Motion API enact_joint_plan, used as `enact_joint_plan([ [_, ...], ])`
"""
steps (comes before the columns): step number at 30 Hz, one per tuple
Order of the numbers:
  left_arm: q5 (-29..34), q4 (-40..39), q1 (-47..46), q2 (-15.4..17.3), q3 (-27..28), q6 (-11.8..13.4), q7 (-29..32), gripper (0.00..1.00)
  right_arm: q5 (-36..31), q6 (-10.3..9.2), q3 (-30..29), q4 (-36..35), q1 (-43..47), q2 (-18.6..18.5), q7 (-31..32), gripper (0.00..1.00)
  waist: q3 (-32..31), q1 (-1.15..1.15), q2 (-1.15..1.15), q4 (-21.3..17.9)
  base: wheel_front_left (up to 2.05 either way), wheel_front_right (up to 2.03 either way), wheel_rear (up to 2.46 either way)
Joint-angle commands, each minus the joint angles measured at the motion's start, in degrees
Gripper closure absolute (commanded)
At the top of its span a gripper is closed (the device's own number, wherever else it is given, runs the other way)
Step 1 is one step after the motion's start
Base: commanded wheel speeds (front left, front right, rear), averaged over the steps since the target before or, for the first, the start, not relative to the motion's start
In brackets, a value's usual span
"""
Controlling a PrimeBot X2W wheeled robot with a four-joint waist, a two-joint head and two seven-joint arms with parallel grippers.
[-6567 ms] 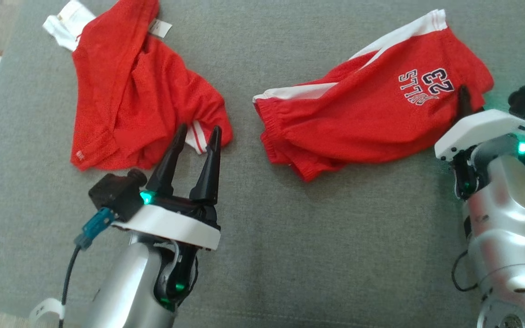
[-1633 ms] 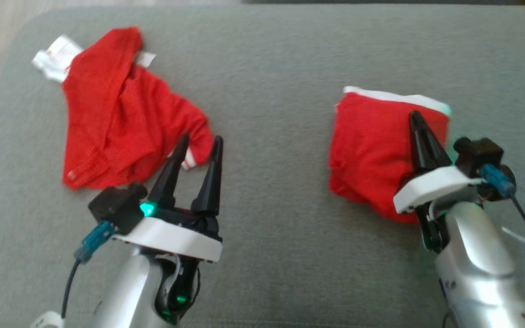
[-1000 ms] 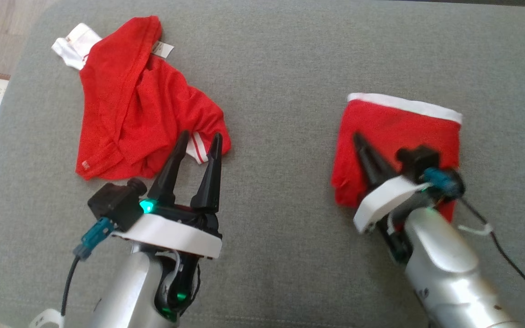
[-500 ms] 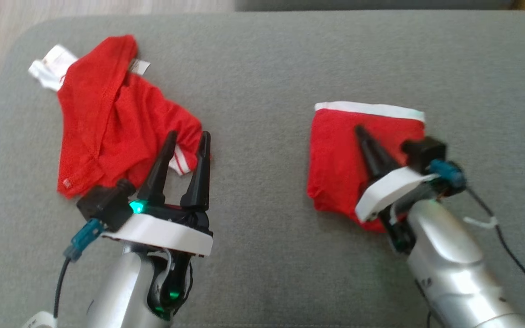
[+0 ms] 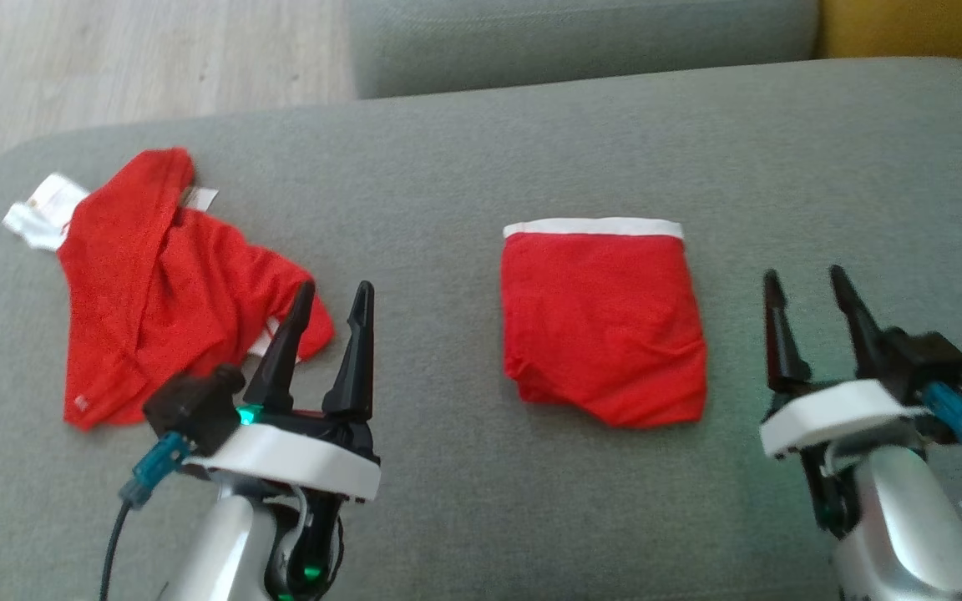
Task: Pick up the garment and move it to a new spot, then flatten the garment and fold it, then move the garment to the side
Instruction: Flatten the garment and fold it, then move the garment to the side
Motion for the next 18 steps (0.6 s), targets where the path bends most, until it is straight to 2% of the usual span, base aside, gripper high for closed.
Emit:
enact_joint_plan([
  [1,0.47,-1.72,-0.85,0.36,2.02,-0.11,-0.29,0.00,-0.68,0.39,0.08,-3.69,0.10,0.73,-0.55,0.00,-1.01,0.00,0.00,-1.17,0.00,0.00,0.00],
  [7,1.93,0.23,0.66,0.36,1.85,-0.60,-0.29,0.00,-0.55,0.39,-1.55,-8.27,4.85,1.11,0.84,0.00,-1.69,0.00,0.00,-2.17,0.00,0.00,0.00],
  [18,1.56,0.21,0.47,0.36,1.99,-0.65,-0.29,0.00,0.53,0.39,-0.69,-11.43,6.35,1.15,3.25,0.00,-0.70,0.00,0.00,-2.16,0.00,0.00,0.00],
])
